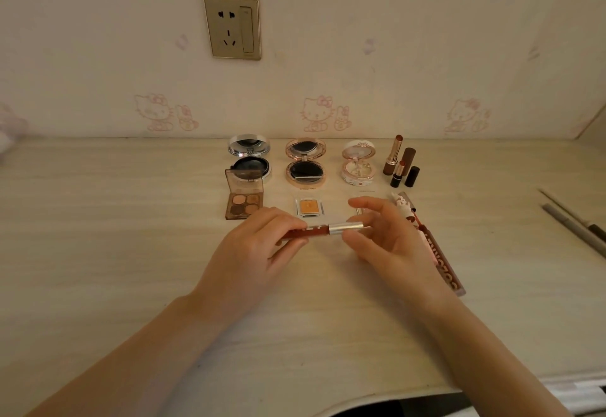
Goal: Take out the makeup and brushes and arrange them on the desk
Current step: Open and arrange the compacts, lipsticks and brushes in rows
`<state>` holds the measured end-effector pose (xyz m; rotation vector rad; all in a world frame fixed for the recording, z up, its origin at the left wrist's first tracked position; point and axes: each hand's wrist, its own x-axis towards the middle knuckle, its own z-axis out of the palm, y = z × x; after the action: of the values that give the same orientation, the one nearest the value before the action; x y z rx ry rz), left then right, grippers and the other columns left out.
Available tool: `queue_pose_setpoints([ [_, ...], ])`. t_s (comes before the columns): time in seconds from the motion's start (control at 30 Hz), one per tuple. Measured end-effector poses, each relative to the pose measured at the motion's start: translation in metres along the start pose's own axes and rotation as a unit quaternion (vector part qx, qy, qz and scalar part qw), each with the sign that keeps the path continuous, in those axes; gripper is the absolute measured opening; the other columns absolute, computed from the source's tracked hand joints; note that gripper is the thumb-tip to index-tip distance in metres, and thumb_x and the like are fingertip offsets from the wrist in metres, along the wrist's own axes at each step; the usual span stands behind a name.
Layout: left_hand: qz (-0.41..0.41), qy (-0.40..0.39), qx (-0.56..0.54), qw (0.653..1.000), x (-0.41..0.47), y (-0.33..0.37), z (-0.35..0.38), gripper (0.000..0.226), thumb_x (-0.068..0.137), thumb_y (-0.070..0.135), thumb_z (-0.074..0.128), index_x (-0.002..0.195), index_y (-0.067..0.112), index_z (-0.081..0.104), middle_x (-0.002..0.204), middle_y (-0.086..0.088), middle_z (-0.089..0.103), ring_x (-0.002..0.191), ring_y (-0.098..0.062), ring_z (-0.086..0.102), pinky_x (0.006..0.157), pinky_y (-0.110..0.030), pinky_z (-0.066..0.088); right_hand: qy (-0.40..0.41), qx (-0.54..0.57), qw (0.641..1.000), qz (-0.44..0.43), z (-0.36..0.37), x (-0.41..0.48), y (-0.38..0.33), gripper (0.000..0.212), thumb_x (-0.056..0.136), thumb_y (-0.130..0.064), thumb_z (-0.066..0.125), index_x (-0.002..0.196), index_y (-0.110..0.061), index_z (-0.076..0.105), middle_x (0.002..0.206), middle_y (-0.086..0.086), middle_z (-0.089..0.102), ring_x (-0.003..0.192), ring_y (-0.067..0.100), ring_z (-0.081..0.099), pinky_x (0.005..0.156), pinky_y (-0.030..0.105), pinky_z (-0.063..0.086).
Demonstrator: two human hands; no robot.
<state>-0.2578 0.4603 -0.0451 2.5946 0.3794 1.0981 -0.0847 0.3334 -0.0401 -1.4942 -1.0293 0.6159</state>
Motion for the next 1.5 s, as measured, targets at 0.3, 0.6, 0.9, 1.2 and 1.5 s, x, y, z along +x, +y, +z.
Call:
queue_pose_setpoints([
  [0.3,-0.001,0.001,0.000,1.000,0.0005,0.0007,-0.0004,0.024,0.087,0.024,0.063,0.102,0.007,0.069,0.095,0.001,0.065,0.085,-0.010,0.062,0.071,-0.029,0.055,0.003,-0.035,0.999,-0.029,0.0008,-0.0003,-0.0006,0.025,0.084,-0.014,0.068,0.097,-0.035,0.064,0.103,-0.015,0.065,0.106,0.004,0.059,0.081,0.018,0.050],
  [0.6,0.005,-0.005,0.004,1.000,0.0008,0.0016,0.0001,0.025,0.090,0.026,0.061,0.103,0.007,0.069,0.095,0.000,0.065,0.085,-0.010,0.061,0.072,-0.026,0.053,0.003,-0.046,0.998,-0.034,0.0005,-0.0007,-0.0020,0.021,0.089,-0.009,0.061,0.094,-0.029,0.067,0.094,-0.013,0.066,0.090,0.003,0.062,0.074,0.020,0.049],
  [0.9,0.003,-0.007,0.003,1.000,-0.0002,-0.0017,0.0019,0.026,0.091,0.030,0.058,0.104,0.010,0.068,0.096,0.003,0.064,0.086,-0.006,0.059,0.074,-0.022,0.052,0.009,-0.040,0.999,-0.012,0.0013,-0.0004,-0.0016,0.013,0.092,-0.021,0.059,0.094,-0.031,0.067,0.086,-0.010,0.068,0.077,0.001,0.062,0.063,0.014,0.049],
  [1.2,0.003,0.002,-0.012,1.000,-0.0004,-0.0016,0.0030,0.023,0.087,0.025,0.063,0.103,0.010,0.068,0.095,0.004,0.064,0.084,-0.006,0.060,0.072,-0.022,0.052,0.014,-0.025,1.000,-0.010,0.0008,-0.0008,-0.0015,0.013,0.091,-0.033,0.058,0.102,-0.033,0.065,0.089,-0.012,0.069,0.081,0.001,0.065,0.064,0.016,0.051],
  [1.5,-0.002,0.002,-0.015,1.000,0.0000,-0.0030,0.0031,0.022,0.086,0.024,0.064,0.105,0.011,0.067,0.095,0.004,0.064,0.082,-0.005,0.059,0.070,-0.017,0.050,0.018,0.004,1.000,0.007,-0.0003,-0.0004,-0.0019,0.030,0.080,-0.049,0.065,0.109,-0.044,0.060,0.100,-0.014,0.070,0.091,0.004,0.066,0.068,0.022,0.055],
])
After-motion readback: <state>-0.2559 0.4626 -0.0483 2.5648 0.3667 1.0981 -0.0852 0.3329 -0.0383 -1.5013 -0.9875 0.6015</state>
